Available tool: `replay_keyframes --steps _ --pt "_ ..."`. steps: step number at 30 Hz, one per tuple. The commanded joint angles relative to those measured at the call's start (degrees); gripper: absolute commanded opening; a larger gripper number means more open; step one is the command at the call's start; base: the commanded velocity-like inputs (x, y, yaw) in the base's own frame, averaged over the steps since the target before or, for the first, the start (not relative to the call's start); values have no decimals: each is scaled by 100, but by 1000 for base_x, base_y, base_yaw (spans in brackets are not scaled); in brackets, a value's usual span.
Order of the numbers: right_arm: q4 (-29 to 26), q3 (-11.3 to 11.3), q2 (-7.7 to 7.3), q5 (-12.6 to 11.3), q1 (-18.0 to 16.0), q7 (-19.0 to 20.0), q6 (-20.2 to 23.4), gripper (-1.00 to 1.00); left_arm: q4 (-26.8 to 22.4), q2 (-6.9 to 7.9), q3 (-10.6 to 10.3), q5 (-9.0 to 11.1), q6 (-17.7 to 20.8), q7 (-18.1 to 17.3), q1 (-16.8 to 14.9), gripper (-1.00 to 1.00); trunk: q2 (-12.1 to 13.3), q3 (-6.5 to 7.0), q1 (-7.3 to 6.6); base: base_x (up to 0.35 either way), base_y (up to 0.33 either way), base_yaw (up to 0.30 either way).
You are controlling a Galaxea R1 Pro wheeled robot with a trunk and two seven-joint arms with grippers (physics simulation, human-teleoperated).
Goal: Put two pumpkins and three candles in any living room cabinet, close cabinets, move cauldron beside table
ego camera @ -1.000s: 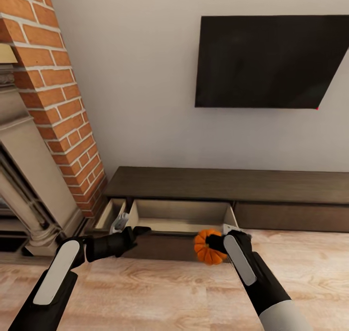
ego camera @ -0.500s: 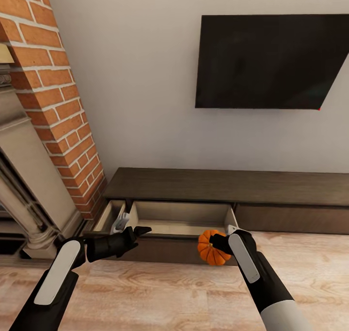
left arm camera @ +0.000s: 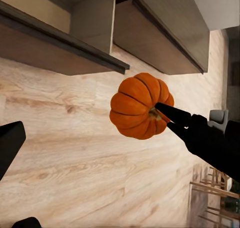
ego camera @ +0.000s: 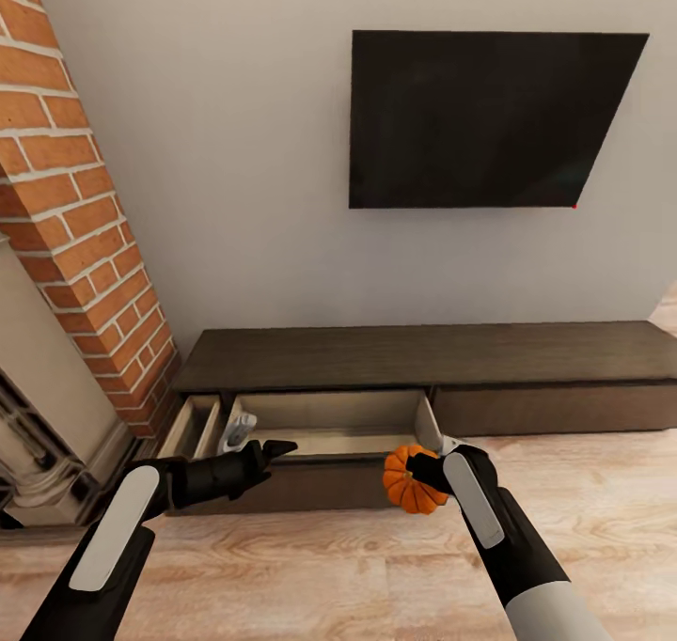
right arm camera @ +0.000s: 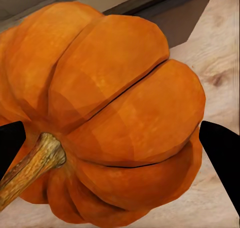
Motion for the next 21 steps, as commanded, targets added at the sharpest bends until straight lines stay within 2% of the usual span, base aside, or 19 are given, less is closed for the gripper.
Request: replay_keyframes --steps 1,15,21 --pt "-4 7 0 -55 -6 -58 1 -100 -7 5 -4 61 3 60 -1 100 -3 -5 0 0 0 -275" --pt "4 -12 -9 -47 -10 272 16 -100 6 13 -1 57 3 60 -4 100 -3 -5 0 0 0 -276" --pt "5 -317 -7 -53 -10 279 41 -100 10 11 1 60 3 60 -4 100 -3 -5 0 0 0 -277"
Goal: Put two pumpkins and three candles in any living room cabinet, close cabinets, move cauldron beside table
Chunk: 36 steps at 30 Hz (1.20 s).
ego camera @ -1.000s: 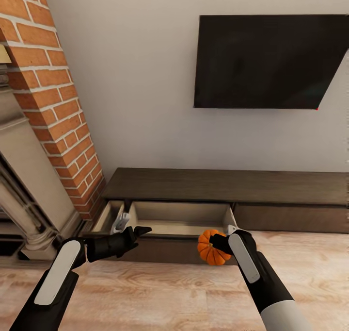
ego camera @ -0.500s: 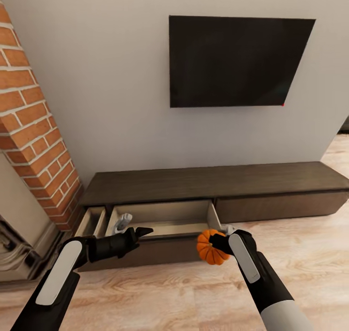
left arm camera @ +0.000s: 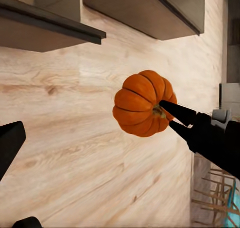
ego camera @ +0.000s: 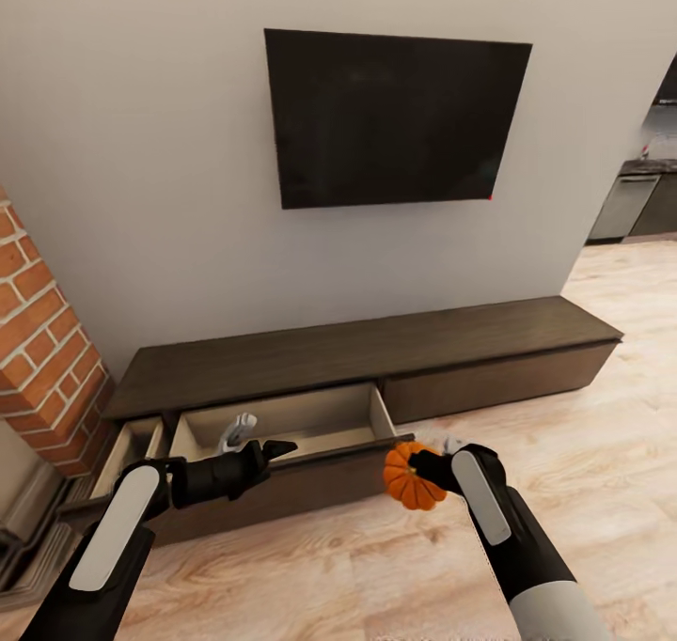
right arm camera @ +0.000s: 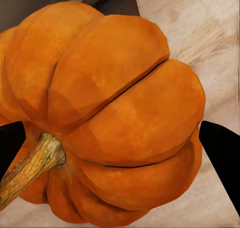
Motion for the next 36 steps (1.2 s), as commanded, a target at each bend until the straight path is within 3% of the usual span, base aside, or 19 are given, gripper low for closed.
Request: replay_keyframes --steps 1,26,30,36 --pt "-2 -38 0 -75 -5 -61 3 -100 -7 4 -7 61 3 60 -3 100 -3 -5 0 0 0 -277" --pt "111 -132 -1 -80 -7 -46 11 -100 -1 -1 -12 59 3 60 0 100 -3 24 0 0 0 -277" --pt "111 -127 -26 -243 -8 -46 15 -100 0 -1 -12 61 3 60 0 100 -3 27 0 0 0 -277" --pt "111 -126 -42 -274 -6 -46 27 -100 2 -1 -12 61 2 60 0 100 -3 41 0 0 0 -277"
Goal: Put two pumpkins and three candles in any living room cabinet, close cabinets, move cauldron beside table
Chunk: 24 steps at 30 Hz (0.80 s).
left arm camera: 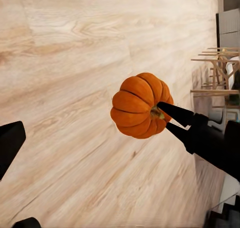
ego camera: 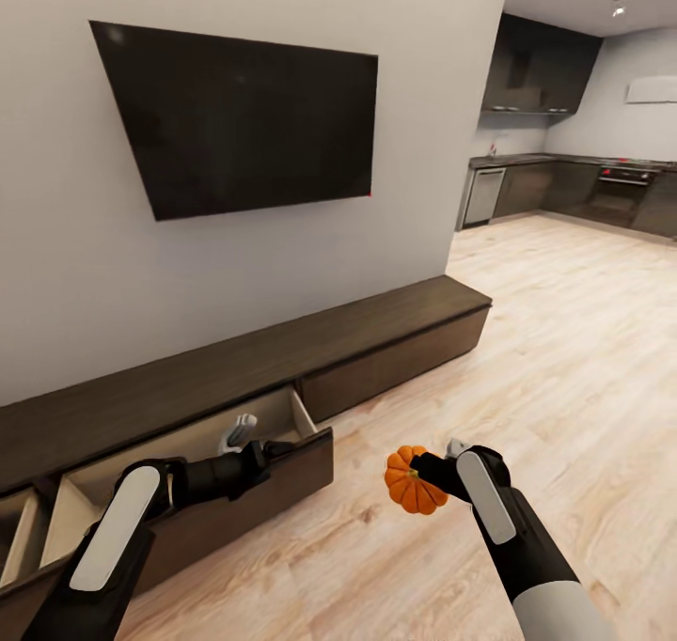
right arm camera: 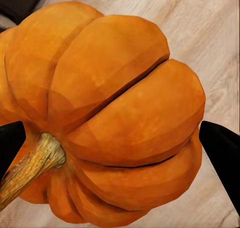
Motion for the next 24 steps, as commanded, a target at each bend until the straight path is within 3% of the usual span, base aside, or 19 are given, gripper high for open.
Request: replay_keyframes --steps 1,24 --pt "-4 6 -1 -67 -7 -59 -3 -100 -7 5 -4 60 4 60 -2 100 -3 -4 0 0 0 -277" --pt "-4 6 -10 -70 -6 -58 -11 -100 2 5 -4 59 4 60 -2 100 -3 40 0 0 0 -277"
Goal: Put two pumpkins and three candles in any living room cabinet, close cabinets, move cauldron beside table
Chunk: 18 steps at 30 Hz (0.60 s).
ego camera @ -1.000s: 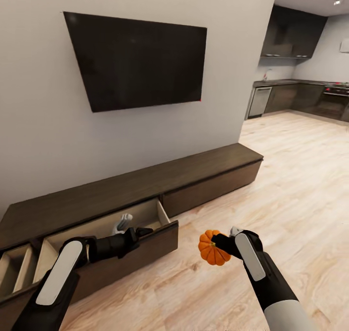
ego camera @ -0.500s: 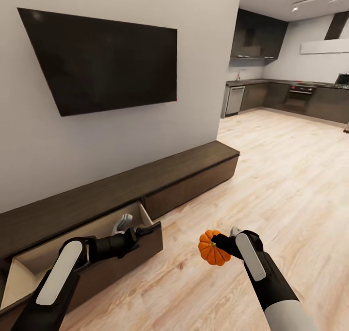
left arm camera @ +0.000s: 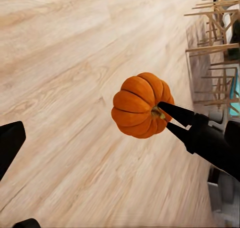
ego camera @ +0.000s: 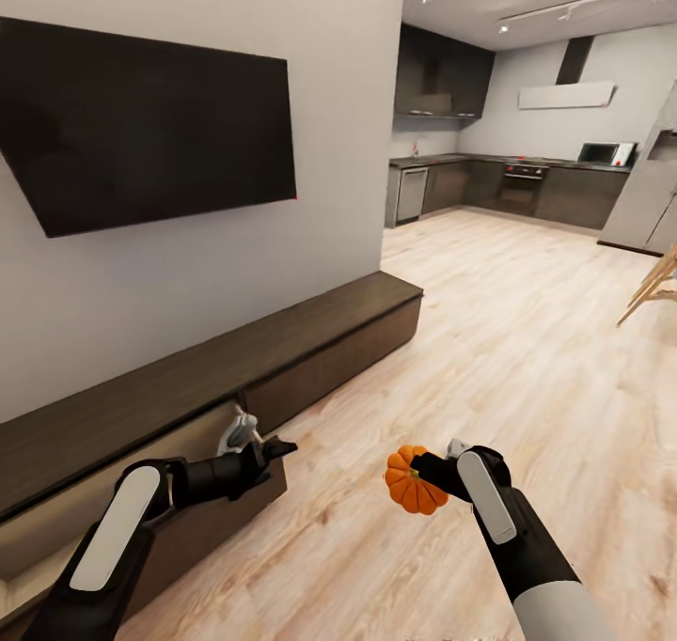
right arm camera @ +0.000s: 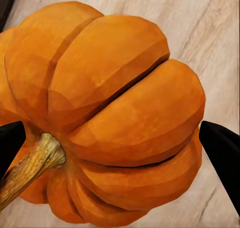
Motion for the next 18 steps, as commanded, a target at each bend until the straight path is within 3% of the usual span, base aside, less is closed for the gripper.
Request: replay_keyframes --steps 1,18 --pt "-4 7 0 -66 -5 -59 -7 -100 -7 5 -4 61 3 60 -2 100 -3 -2 0 0 0 -277" --pt "-1 7 0 -64 -4 -51 -15 -100 -7 5 -4 58 2 60 -2 100 -3 49 0 0 0 -277"
